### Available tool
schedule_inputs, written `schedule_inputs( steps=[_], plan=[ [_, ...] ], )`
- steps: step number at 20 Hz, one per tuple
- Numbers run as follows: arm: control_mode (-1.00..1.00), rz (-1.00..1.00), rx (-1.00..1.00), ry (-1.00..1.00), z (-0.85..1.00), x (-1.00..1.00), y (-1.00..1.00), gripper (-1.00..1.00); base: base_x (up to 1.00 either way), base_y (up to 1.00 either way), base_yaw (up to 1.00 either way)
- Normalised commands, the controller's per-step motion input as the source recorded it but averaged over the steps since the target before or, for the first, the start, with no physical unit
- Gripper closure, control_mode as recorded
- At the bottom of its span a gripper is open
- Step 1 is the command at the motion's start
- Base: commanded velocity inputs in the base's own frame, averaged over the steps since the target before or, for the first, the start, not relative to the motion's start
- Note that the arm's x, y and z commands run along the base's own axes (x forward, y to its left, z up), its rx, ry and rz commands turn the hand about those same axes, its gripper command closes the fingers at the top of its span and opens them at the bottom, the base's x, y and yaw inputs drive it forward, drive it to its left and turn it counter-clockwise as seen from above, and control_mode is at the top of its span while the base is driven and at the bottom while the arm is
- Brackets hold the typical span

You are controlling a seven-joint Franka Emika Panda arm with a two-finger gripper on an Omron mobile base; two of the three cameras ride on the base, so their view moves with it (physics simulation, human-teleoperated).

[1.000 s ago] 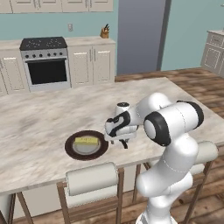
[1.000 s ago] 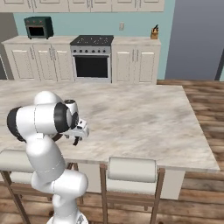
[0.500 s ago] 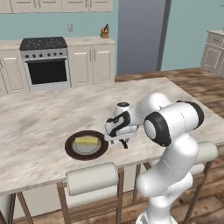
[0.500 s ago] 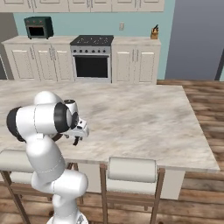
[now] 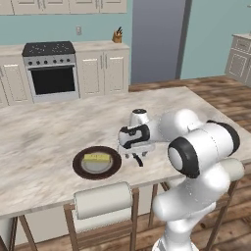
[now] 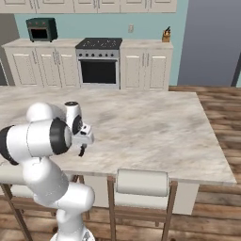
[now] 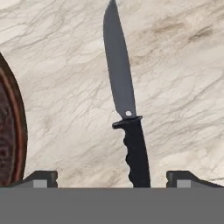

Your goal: Retrieve the butter from the fridge and place it on a plate on the dining table. Then retrieve the butter knife by the fridge and place it near the plate.

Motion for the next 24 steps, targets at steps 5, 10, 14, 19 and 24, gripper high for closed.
schedule_inputs(
  steps=[5,10,14,19,24],
  plan=[
    [-1.0,0.0,0.0,0.0,0.81,-0.66,-0.15,-1.0,0.0,0.0,0.0],
    [-1.0,0.0,0.0,0.0,0.67,-0.89,-0.33,-1.0,0.0,0.0,0.0],
    [-1.0,0.0,0.0,-0.03,0.68,-1.0,-0.19,-1.0,0.0,0.0,0.0],
    [-1.0,0.0,0.0,-0.08,0.76,-0.87,-0.11,-1.0,0.0,0.0,0.0],
    [-1.0,0.0,0.0,-0.04,0.73,-0.53,-0.12,-1.0,0.0,0.0,0.0]
  ],
)
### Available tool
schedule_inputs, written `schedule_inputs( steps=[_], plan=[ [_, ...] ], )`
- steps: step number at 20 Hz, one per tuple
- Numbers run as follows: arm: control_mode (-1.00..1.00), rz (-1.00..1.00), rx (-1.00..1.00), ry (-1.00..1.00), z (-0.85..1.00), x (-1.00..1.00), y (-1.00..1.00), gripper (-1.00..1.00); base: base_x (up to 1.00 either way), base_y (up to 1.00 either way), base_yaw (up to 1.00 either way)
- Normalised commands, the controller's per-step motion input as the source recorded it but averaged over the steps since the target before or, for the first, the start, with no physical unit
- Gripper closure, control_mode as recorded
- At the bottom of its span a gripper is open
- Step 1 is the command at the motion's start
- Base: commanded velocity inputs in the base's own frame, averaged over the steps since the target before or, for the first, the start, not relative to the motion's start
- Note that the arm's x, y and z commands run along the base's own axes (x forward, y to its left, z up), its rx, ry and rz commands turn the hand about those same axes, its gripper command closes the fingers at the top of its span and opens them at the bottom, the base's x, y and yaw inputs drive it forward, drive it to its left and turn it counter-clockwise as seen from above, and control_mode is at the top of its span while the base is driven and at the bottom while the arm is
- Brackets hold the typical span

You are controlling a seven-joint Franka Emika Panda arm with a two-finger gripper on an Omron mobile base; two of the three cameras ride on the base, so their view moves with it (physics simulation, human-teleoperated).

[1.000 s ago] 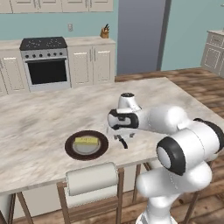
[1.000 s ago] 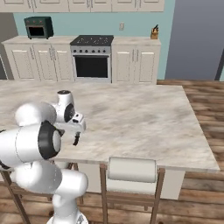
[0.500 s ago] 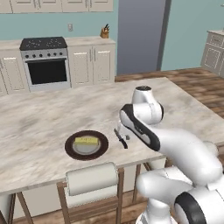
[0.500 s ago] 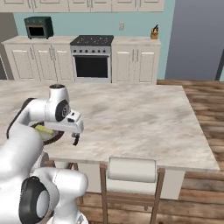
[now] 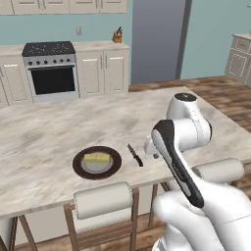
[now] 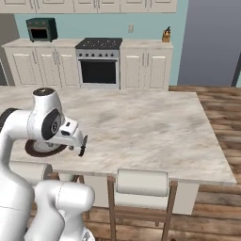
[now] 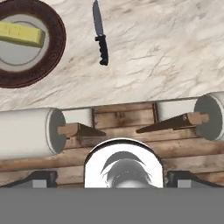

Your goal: Retrieve the butter from the fridge and place it on a plate on the dining table. Then retrieve the butter knife by the fridge and place it near the plate.

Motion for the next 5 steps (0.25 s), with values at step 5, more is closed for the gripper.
schedule_inputs(
  steps=[5],
  plan=[
    [-1.0,0.0,0.0,0.0,0.49,-0.27,-0.05,-1.0,0.0,0.0,0.0]
  ],
)
